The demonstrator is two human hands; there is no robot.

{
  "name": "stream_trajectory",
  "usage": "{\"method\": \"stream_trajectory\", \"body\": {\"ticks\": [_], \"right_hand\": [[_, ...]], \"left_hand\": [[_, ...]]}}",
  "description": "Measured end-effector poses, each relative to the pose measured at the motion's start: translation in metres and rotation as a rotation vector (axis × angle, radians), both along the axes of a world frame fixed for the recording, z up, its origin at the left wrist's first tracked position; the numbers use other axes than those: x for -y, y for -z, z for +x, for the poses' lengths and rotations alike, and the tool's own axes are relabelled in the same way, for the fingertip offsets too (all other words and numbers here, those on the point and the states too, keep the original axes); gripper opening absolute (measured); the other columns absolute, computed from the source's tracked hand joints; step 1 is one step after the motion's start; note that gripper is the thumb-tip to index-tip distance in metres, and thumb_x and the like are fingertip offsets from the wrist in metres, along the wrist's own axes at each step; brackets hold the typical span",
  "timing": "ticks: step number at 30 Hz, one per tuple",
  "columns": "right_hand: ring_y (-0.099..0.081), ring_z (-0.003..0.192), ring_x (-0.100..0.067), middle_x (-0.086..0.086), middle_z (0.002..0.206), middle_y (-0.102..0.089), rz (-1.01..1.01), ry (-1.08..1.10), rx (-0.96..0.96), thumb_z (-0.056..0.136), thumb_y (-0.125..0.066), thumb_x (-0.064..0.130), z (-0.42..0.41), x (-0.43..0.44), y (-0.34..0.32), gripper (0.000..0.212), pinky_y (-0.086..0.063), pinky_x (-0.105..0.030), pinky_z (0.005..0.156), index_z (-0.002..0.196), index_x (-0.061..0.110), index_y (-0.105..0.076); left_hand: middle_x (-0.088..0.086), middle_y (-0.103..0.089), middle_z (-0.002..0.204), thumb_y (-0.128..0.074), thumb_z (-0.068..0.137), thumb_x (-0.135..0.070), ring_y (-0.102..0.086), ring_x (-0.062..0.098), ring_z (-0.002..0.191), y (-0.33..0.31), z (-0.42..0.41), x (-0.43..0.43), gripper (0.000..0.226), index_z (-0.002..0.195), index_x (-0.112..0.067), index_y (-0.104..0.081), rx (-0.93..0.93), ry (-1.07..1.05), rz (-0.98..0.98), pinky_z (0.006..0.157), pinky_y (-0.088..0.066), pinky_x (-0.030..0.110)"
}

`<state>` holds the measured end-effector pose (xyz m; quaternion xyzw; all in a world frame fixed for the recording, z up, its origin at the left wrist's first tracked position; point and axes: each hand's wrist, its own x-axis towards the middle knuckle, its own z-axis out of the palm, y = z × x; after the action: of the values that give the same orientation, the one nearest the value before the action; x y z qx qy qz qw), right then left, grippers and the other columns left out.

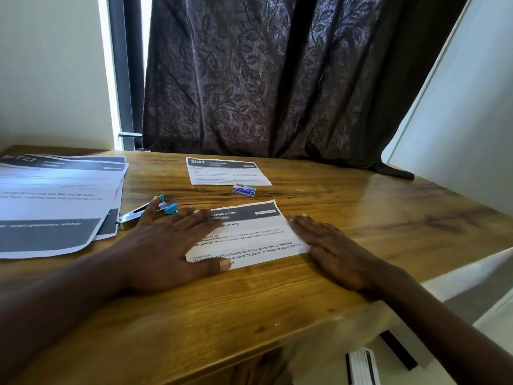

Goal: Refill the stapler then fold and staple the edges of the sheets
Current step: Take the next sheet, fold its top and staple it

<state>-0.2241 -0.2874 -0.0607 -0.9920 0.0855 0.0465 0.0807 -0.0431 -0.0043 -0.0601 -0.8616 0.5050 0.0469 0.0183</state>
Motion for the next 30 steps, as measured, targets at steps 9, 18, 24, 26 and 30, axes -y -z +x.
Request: {"method": "stream_trajectory", "body": {"ticks": [9, 18, 24, 26, 30], "right_hand": [[0.003, 0.155, -0.001, 0.011, 0.171, -0.007, 0.094, -0.092, 0.163, 0.107, -0.032, 0.048, 0.055, -0.067, -0.003, 0.062, -0.003, -0.028, 0.125, 0.162, 0.026, -0.017], [0.011, 0.156, -0.010, 0.005, 0.171, 0.009, -0.031, 0.089, 0.012, 0.101, -0.013, 0.067, 0.095, -0.053, 0.004, 0.076, 0.003, -0.038, 0.127, 0.163, 0.024, 0.003], [0.007, 0.157, -0.011, 0.004, 0.172, 0.005, -0.046, 0.101, 0.065, 0.105, -0.012, 0.059, 0.100, -0.054, 0.011, 0.069, 0.004, -0.036, 0.125, 0.163, 0.023, -0.001], [0.007, 0.157, -0.013, 0.002, 0.172, 0.005, -0.045, 0.097, 0.078, 0.106, -0.013, 0.056, 0.100, -0.052, 0.012, 0.067, 0.004, -0.037, 0.125, 0.163, 0.022, -0.001], [0.008, 0.158, -0.014, -0.001, 0.172, 0.006, -0.095, 0.061, 0.067, 0.108, -0.015, 0.050, 0.098, -0.049, 0.013, 0.065, 0.004, -0.038, 0.125, 0.163, 0.019, 0.001]], "left_hand": [[-0.019, 0.022, 0.163, 0.010, 0.058, -0.097, 0.020, 0.006, 0.150, 0.000, -0.001, 0.002, 0.105, 0.152, -0.050, 0.020, 0.000, -0.012, 0.009, 0.120, 0.021, 0.057], [-0.018, 0.025, 0.159, 0.009, 0.061, -0.096, 0.018, 0.012, 0.154, 0.001, 0.002, 0.003, 0.103, 0.151, -0.048, 0.023, -0.001, -0.010, 0.027, 0.120, 0.020, 0.059], [-0.017, 0.022, 0.159, 0.005, 0.073, -0.089, 0.019, -0.001, 0.148, -0.009, -0.016, 0.003, 0.099, 0.158, -0.038, 0.010, 0.076, -0.002, -0.122, 0.122, 0.023, 0.048], [-0.017, 0.015, 0.164, -0.009, 0.088, -0.077, 0.020, -0.005, 0.143, -0.014, -0.033, 0.017, 0.084, 0.160, -0.034, 0.005, -0.010, 0.023, -0.196, 0.121, 0.022, 0.035], [-0.001, 0.013, 0.170, -0.020, 0.103, -0.060, 0.014, 0.010, 0.155, -0.003, -0.049, 0.053, 0.076, 0.160, -0.021, 0.011, -0.083, 0.026, -0.087, 0.124, 0.012, 0.033]]}}
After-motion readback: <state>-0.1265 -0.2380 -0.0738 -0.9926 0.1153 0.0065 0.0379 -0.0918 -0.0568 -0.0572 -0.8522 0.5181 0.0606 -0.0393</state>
